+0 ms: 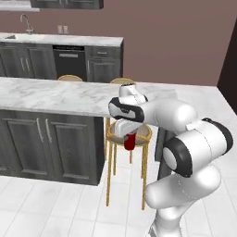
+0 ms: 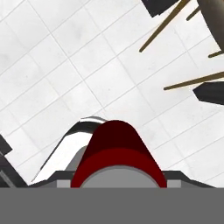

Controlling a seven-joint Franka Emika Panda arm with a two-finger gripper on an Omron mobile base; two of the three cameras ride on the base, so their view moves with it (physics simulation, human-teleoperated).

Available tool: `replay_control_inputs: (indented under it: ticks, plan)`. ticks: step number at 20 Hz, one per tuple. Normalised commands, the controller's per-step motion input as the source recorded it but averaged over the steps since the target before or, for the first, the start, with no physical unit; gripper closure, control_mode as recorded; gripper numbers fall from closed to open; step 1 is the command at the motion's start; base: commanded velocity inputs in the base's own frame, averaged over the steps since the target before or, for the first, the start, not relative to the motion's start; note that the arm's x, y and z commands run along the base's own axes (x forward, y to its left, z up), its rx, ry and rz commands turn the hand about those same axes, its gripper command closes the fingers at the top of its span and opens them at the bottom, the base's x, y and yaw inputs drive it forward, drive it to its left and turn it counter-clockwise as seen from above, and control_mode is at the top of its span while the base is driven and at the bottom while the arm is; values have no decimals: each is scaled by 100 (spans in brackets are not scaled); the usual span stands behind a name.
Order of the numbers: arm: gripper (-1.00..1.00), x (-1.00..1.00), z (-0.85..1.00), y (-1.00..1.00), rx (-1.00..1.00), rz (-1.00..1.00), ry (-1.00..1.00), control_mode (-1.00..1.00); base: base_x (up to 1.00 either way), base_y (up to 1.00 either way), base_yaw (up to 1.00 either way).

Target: Four empty soda cans are scattered around the kitchen. Gather all the cans and cluster them next to the stove for recycling.

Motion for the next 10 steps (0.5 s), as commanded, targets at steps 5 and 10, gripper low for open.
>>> replay_control_inputs:
  ticks: [5,10]
  plan:
    - [100,0,0,0,0,0,0,100,-32,5,29]
    - [100,0,0,0,0,0,0,100,-2,7,49]
